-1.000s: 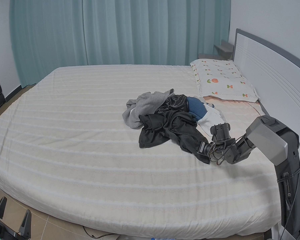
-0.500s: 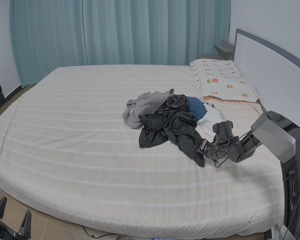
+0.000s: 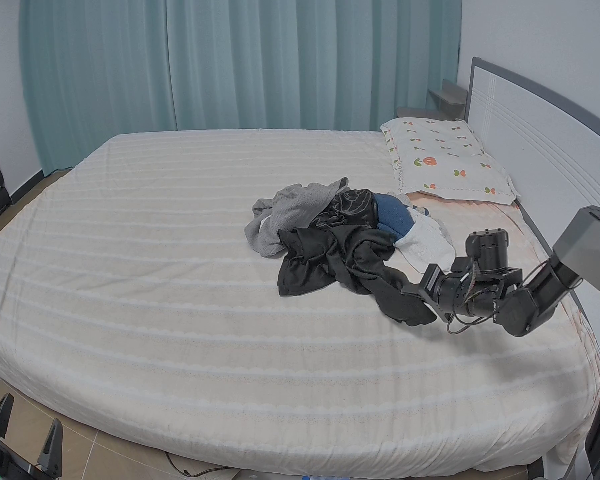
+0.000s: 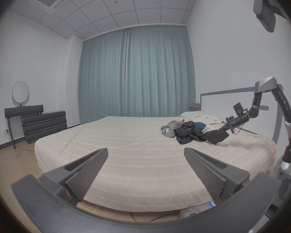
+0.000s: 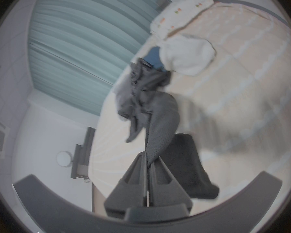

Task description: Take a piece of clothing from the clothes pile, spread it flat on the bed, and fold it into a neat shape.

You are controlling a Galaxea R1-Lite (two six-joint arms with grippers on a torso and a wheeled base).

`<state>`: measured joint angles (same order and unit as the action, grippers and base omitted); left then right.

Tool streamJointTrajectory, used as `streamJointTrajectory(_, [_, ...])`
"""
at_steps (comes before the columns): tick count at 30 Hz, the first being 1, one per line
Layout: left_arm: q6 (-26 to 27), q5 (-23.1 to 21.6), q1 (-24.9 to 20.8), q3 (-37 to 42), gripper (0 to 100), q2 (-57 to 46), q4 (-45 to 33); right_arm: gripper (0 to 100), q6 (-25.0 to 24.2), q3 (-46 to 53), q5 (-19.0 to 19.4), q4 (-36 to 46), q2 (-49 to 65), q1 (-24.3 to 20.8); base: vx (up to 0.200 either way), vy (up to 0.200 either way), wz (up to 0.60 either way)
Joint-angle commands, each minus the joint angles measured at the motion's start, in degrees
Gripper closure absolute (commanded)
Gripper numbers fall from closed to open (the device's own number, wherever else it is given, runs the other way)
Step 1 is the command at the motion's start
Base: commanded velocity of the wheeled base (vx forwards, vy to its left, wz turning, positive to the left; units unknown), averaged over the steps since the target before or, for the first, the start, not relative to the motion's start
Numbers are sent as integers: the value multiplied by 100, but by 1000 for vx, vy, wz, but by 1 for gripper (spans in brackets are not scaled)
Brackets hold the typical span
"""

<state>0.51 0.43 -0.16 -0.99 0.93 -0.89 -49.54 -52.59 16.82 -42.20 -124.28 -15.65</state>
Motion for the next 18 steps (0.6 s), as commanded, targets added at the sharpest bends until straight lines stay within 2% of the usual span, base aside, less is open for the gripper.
streamJointTrajectory(1, [2, 1, -2, 81, 0, -93, 1, 100, -310, 1427, 172, -1457, 1618, -280, 0, 0, 0])
streamJointTrajectory(2, [2, 1, -2, 81, 0, -93, 1, 100, -354, 1673, 155, -1774, 1917, -386, 0, 0, 0])
streamJointTrajectory(5, [2, 1, -2, 81, 0, -93, 1, 100, -363, 1875, 111, -2029, 2374, -535, 0, 0, 0])
streamJointTrajectory(10, [2, 1, -2, 72, 0, -93, 1, 100, -328, 1717, 111, -1985, 3209, -737, 0, 0, 0])
streamJointTrajectory(16, [19, 1, -2, 81, 0, -93, 1, 100, -310, 1480, 102, -1906, 3613, -1036, 0, 0, 0])
streamJointTrajectory(18, [10, -16, -2, 72, 0, -93, 10, 100, -161, 1515, 102, -1906, 3833, -1238, 0, 0, 0])
